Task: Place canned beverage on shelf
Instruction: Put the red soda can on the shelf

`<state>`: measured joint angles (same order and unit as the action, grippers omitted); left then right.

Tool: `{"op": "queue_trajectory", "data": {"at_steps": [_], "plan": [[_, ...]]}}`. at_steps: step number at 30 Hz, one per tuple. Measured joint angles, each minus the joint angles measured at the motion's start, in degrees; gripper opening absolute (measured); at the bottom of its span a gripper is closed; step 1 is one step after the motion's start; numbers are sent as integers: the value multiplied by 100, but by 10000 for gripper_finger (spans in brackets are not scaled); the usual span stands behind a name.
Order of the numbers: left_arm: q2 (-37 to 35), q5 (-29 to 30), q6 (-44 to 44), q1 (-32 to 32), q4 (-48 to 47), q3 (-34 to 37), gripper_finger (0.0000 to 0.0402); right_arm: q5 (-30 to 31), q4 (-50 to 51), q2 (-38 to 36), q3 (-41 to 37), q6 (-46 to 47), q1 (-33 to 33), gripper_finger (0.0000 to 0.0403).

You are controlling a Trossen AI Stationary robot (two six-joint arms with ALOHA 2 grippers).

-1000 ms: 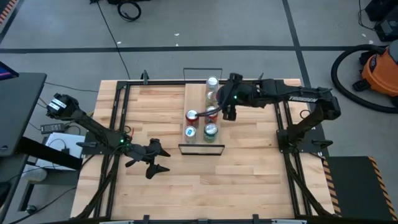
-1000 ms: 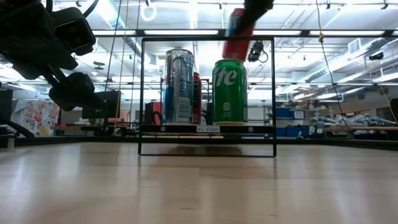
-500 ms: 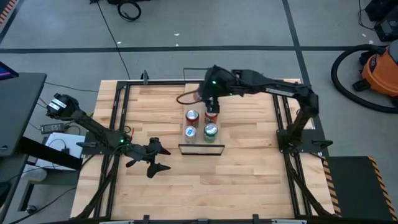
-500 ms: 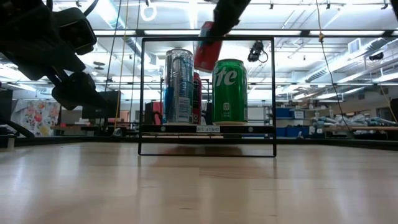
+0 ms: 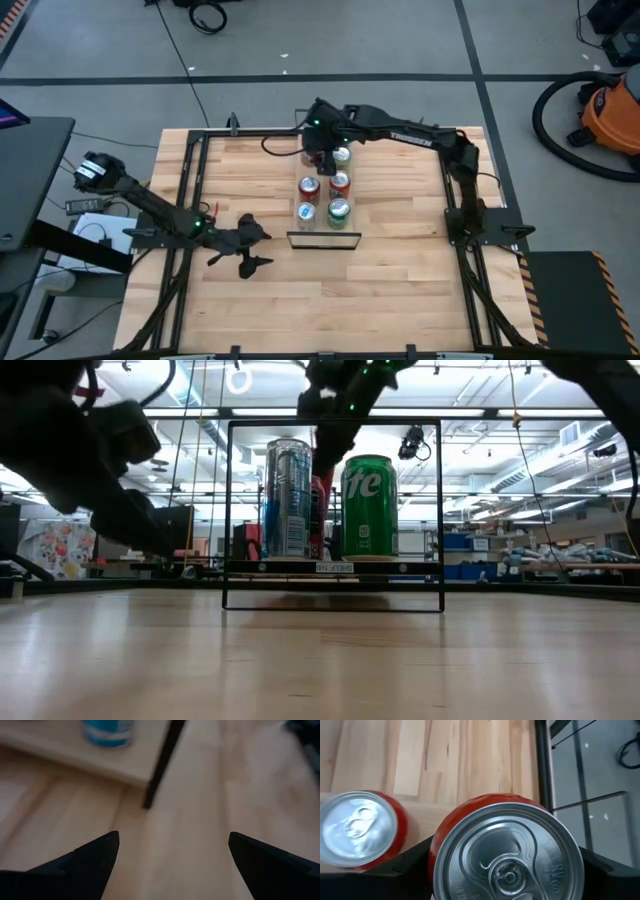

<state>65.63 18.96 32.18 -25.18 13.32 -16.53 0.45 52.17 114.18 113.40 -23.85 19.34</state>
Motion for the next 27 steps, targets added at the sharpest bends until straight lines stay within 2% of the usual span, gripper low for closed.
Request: {"op": "queue_trajectory", "data": {"at_steps": [10, 17, 27], "plan": [[0, 217, -37, 493, -748, 0, 389, -382, -2, 502, 11, 10, 180, 327], [0, 217, -183, 697, -766, 0, 389, -757, 8, 650, 18, 238, 229, 327], [0, 212, -185, 735, -759, 0, 389, -811, -66, 670, -153, 306, 253, 327]]}}
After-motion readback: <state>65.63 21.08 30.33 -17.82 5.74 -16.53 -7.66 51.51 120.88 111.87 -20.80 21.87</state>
